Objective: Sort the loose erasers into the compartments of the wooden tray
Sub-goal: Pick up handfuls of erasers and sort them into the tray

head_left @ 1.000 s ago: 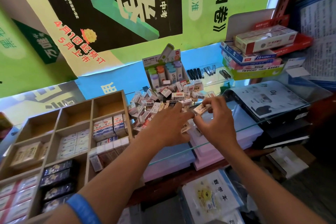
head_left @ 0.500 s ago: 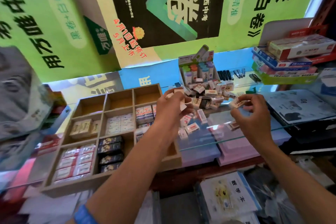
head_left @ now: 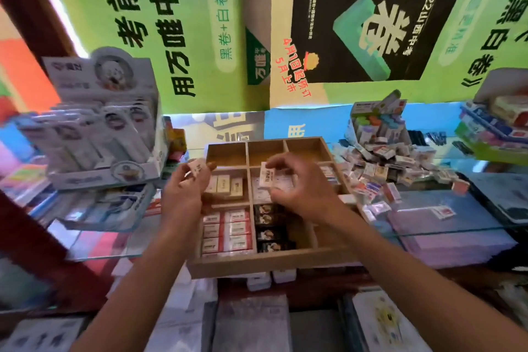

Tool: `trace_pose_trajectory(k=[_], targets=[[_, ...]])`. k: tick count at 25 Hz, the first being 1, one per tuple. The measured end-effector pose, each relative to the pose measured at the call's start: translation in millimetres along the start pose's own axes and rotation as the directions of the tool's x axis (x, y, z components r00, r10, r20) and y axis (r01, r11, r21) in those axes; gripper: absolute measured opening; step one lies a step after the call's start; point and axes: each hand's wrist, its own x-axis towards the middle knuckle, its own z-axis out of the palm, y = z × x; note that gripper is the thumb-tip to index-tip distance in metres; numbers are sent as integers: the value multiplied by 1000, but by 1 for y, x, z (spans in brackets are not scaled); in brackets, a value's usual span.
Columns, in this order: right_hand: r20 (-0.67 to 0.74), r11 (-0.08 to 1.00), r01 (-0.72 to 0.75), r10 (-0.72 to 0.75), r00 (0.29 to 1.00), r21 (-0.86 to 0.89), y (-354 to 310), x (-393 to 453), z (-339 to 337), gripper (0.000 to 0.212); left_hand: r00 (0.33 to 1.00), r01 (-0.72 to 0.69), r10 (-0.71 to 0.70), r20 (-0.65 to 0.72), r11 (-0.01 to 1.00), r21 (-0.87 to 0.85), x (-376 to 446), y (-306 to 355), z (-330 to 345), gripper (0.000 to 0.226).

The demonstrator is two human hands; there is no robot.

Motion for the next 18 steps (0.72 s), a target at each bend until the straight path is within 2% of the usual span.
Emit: trace_pose_trajectory(k=[2,6,11,15,18], targets=[[92,998,-6,12,996,-67,-13,26,27,40,997,-38,49,-66,988,149,14,-8,-38,12],[244,948,-60,141,959,-312,-18,62,58,39,998,-42,48,-29,982,184,21,-12,-67,18],[240,825,40,118,964,-564,-4,74,61,26,996,-83,80,32,990,117,27,-6,-62,19],[277,786,140,42,960,-602,-7,68,62,36,997,-69,65,49,994,81,22,-3,-53,13],[276,718,184,11,961,-672,-9,67,69,31,997,-78,75,28,992,96,19,-1,-47,12]])
